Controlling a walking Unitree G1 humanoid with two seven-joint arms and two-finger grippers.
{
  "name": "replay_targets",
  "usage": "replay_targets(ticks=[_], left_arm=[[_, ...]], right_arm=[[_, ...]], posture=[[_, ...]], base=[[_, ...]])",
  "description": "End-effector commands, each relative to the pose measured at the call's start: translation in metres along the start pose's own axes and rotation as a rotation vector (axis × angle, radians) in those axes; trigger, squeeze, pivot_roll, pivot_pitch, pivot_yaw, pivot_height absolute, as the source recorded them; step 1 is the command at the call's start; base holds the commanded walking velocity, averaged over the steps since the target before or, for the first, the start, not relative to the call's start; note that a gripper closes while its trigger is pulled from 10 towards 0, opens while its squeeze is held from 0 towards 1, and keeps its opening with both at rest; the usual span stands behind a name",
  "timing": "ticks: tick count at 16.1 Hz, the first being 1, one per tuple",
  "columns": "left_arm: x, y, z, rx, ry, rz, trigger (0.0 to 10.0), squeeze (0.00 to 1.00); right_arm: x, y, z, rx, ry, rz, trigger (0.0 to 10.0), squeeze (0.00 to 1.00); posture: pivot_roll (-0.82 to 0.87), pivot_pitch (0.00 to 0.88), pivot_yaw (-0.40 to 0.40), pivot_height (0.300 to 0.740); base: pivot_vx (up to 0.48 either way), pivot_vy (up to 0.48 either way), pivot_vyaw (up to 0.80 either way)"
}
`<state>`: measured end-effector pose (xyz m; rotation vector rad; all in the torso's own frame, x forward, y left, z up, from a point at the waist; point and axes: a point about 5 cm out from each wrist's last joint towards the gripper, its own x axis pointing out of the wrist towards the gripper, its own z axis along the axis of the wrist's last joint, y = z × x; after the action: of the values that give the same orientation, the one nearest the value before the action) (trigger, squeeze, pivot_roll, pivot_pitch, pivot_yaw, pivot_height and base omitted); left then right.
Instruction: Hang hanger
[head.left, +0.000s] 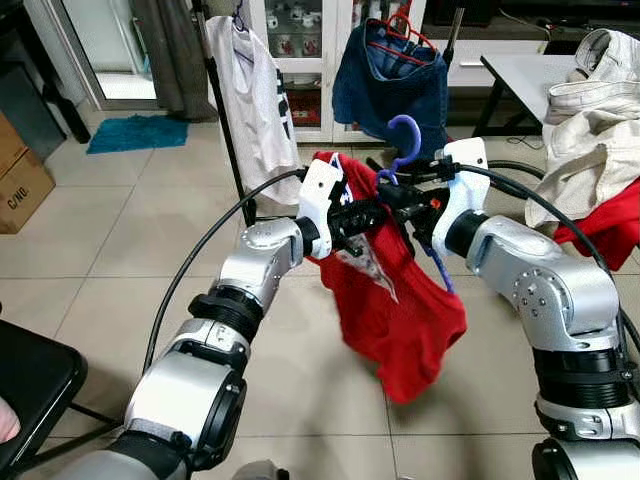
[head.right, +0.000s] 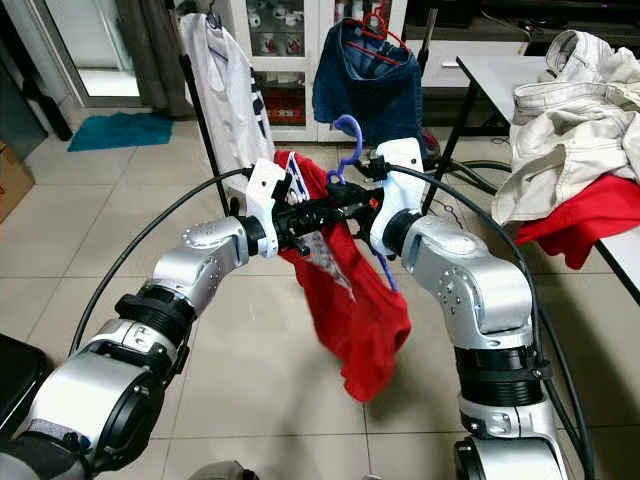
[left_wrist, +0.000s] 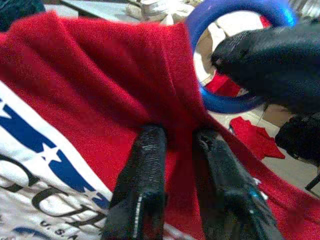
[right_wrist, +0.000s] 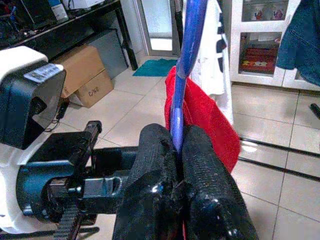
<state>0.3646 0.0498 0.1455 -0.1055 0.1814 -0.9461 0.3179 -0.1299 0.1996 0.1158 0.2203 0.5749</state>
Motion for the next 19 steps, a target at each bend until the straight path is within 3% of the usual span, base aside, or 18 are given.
replay_targets(ticks=[1, 12, 19], left_arm=[[0.004, 0.001, 0.008, 0.039, 0.004, 0.025, 0.0, 0.0], [0.003, 0.001, 0.004, 0.014, -0.002, 0.021, 0.0, 0.0], [0.005, -0.019, 0.004, -0.013, -0.061, -0.1, 0.0, 0.0]], right_arm=[[-0.001, 0.007, 0.011, -0.024, -0.033, 0.029, 10.0, 0.0], [0.0, 0.003, 0.011, -0.018, -0.033, 0.011, 10.0, 0.0], [0.006, -0.026, 0.018, 0.026, -0.112, -0.216, 10.0, 0.0]], posture=[[-0.05, 0.0, 0.039, 0.74], [-0.05, 0.0, 0.032, 0.74], [-0.05, 0.0, 0.031, 0.74]], base=[[0.0, 0.0, 0.0], [0.0, 0.0, 0.0], [0.0, 0.0, 0.0]])
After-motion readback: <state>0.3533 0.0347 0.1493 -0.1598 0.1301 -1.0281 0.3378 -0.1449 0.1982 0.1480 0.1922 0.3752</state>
